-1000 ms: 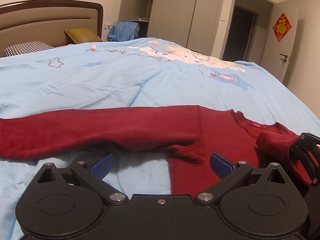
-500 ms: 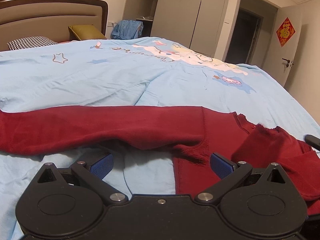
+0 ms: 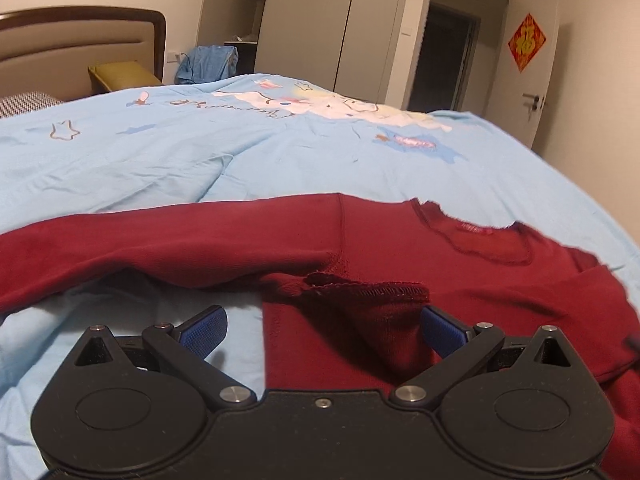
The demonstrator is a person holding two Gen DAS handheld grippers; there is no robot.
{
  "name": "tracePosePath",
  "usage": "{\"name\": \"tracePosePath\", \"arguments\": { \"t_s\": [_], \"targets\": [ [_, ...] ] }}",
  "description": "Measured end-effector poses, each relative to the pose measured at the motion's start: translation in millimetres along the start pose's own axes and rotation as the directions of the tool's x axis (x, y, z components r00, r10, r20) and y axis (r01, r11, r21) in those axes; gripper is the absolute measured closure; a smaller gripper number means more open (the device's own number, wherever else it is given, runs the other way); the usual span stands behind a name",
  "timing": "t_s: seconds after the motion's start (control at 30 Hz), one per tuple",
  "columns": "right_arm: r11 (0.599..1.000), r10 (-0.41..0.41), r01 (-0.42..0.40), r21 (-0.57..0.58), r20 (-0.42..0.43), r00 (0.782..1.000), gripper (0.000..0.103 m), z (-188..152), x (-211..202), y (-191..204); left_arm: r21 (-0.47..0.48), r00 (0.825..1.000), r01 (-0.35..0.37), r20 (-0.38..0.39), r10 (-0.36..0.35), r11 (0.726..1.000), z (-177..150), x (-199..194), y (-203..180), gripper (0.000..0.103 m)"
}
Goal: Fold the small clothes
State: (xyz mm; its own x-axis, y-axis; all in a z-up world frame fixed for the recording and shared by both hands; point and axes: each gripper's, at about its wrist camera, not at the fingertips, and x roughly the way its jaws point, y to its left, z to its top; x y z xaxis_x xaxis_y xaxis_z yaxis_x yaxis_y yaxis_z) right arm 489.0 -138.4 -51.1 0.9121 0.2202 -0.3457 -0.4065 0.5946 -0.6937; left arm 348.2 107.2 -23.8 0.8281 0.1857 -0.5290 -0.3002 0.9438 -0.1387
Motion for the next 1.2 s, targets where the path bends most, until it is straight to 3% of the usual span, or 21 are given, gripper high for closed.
{"name": "tracePosePath", "arguments": {
  "t_s": [0.07,0.17,0.4,0.5,0.53,0.63,0.7,0.8,0.9,1.0,1.17,1.2],
  "targets": [
    [0.976,0.035,-0.025,0.217,-0.04,0.999,0.004,-8,17,-27,0.014,1.0,-0.01,-0.005,0.01,1.0,0,7,-5,0.001],
    [0.863,0.115,-0.065,0.502,-0.07,0.991,0.011,-21,46,-62,0.025,0.999,-0.038,0.001,0.038,0.999,1,13,-8,0.001],
    [0.612,0.258,-0.095,0.785,-0.084,0.963,0.03,-79,88,-106,0.018,0.997,-0.067,0.048,0.066,0.998,-1,12,-7,0.002],
    [0.505,0.297,-0.119,0.855,-0.042,0.954,0.063,-104,84,-126,0.018,0.996,-0.058,0.072,0.057,0.998,-1,8,-6,0.004],
    [0.491,0.296,-0.129,0.862,-0.026,0.955,0.076,-107,83,-129,0.022,0.995,-0.06,0.081,0.058,0.998,-1,6,-7,0.004],
    [0.51,0.244,-0.136,0.85,0.009,0.97,0.087,-110,67,-144,0.047,0.993,-0.06,0.105,0.055,0.997,1,5,-11,0.004],
    [0.515,0.191,-0.119,0.849,0.021,0.981,0.088,-115,53,-160,0.058,0.993,-0.055,0.103,0.049,0.997,3,8,-15,0.003],
    [0.469,0.176,-0.095,0.878,0.012,0.984,0.088,-129,52,-180,0.067,0.995,-0.054,0.092,0.047,0.996,5,14,-20,0.002],
    [0.474,0.216,-0.078,0.877,-0.03,0.976,0.088,-141,72,-179,0.089,0.995,-0.085,0.05,0.08,0.992,4,24,-27,0.002],
    [0.451,0.228,-0.068,0.89,-0.041,0.973,0.079,-151,77,-171,0.095,0.995,-0.092,0.043,0.088,0.991,2,24,-29,0.001],
    [0.437,0.24,-0.132,0.89,0.026,0.97,0.046,-156,41,-161,0.075,0.996,-0.031,0.09,0.024,0.997,1,12,-26,0.001],
    [0.441,0.251,-0.148,0.885,0.037,0.967,0.044,-157,33,-158,0.08,0.996,-0.032,0.086,0.025,0.996,1,14,-27,0.001]
  ]
}}
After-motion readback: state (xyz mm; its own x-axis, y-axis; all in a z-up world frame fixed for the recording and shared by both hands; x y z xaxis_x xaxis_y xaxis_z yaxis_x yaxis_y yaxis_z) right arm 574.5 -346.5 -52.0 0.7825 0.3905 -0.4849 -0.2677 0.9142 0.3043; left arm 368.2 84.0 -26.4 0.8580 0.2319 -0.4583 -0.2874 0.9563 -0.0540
